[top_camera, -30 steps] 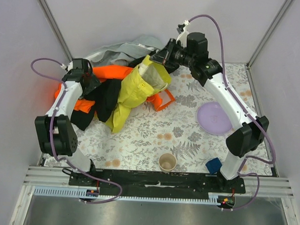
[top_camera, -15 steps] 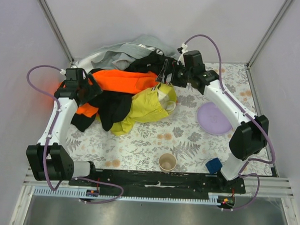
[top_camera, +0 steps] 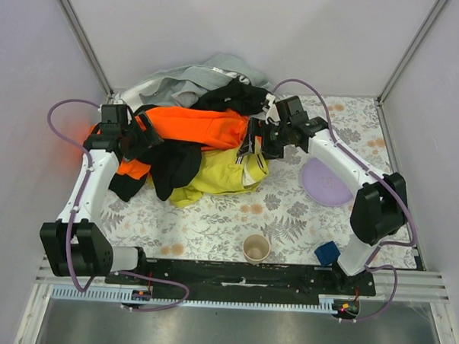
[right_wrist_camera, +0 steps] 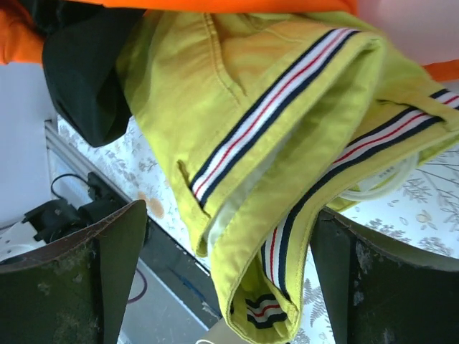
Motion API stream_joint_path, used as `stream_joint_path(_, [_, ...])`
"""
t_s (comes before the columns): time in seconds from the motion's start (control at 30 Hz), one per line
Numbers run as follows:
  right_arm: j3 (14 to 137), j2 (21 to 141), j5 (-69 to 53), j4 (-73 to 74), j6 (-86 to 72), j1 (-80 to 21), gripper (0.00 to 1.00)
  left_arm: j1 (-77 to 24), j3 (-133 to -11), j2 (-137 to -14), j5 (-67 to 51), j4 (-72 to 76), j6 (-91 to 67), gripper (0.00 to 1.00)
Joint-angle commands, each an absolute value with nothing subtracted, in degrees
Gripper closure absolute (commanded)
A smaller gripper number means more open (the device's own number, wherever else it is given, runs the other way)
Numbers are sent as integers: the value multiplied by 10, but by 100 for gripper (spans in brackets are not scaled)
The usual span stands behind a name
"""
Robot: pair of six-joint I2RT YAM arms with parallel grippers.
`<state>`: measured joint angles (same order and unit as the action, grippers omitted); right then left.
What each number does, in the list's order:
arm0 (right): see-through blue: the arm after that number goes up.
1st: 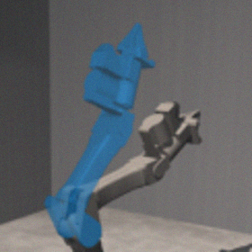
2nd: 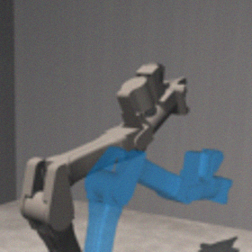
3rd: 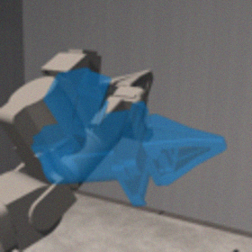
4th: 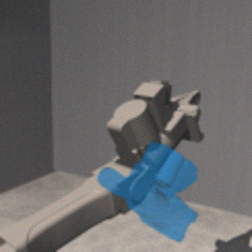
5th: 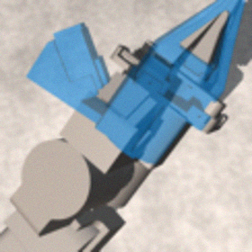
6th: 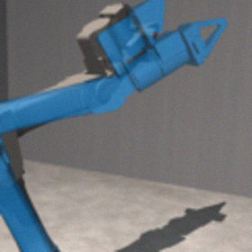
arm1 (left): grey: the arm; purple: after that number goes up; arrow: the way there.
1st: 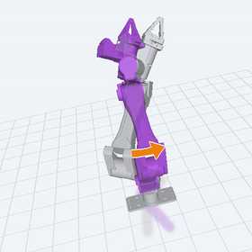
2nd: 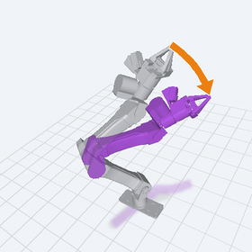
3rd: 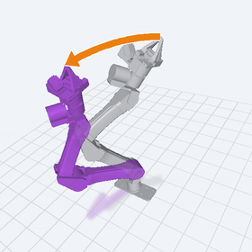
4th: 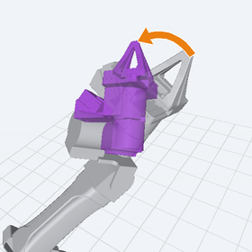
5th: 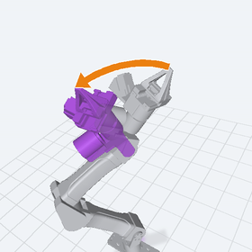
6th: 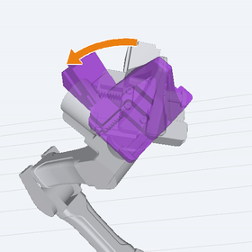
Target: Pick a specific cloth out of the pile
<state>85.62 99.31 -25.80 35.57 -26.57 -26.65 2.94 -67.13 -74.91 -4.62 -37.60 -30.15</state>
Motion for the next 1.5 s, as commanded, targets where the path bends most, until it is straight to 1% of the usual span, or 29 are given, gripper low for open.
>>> stream_joint_path(0.0, [860, 1020, -314, 338, -278, -289, 2, 22, -676, -759, -72, -363, -280, 12])
stream_joint_path(0.07, [874, 1055, -308, 346, -277, -308, 2, 19, -676, -763, -76, -363, -280, 13])
stream_joint_path(0.2, [931, 1133, -258, 386, -242, -363, 2, 17, -677, -761, -79, -361, -281, 13])
stream_joint_path(0.37, [1073, 1254, -172, 489, -171, -434, 2, 12, -679, -762, -91, -356, -287, 14])
stream_joint_path(0.43, [1117, 1307, -126, 537, -150, -458, 2, 11, -679, -763, -96, -355, -288, 14])
stream_joint_path(0.5, [1140, 1332, -85, 560, -135, -474, 3, 10, -680, -765, -98, -354, -289, 14])
stream_joint_path(0.53, [1142, 1339, -83, 561, -134, -477, 10, 9, -682, -766, -98, -353, -290, 15])
stream_joint_path(0.57, [1143, 1343, -90, 562, -134, -476, 23, 9, -683, -766, -99, -354, -288, 15])
stream_joint_path(0.6, [1143, 1345, -97, 562, -131, -476, 37, 9, -684, -767, -100, -353, -289, 15])
stream_joint_path(0.63, [1145, 1344, -102, 562, -131, -475, 55, 9, -685, -768, -100, -353, -289, 15])
stream_joint_path(0.67, [1148, 1340, -109, 562, -130, -476, 66, 9, -686, -769, -101, -353, -288, 15])
stream_joint_path(0.73, [1155, 1326, -119, 561, -131, -471, 91, 8, -690, -772, -103, -353, -287, 16])
stream_joint_path(0.77, [1160, 1313, -126, 559, -132, -468, 98, 8, -691, -773, -103, -353, -287, 16])
stream_joint_path(0.8, [1165, 1302, -137, 557, -131, -465, 100, 8, -693, -775, -104, -353, -287, 16])
stream_joint_path(0.87, [1185, 1272, -150, 555, -131, -454, 100, 9, -694, -779, -105, -352, -287, 17])
stream_joint_path(1.0, [1269, 1211, -184, 548, -137, -426, 100, 8, -696, -784, -111, -344, -287, 17])
stream_joint_path(1.07, [1300, 1177, -204, 522, -152, -407, 100, 7, -699, -789, -111, -341, -289, 17])
stream_joint_path(1.13, [1303, 1134, -229, 469, -176, -385, 100, 8, -703, -797, -106, -341, -289, 18])
stream_joint_path(1.3, [1240, 1010, -297, 275, -235, -334, 100, 8, -716, -824, -102, -343, -292, 18])
stream_joint_path(1.47, [1262, 957, -268, 164, -267, -295, 100, 9, -734, -852, -93, -355, -293, 18])
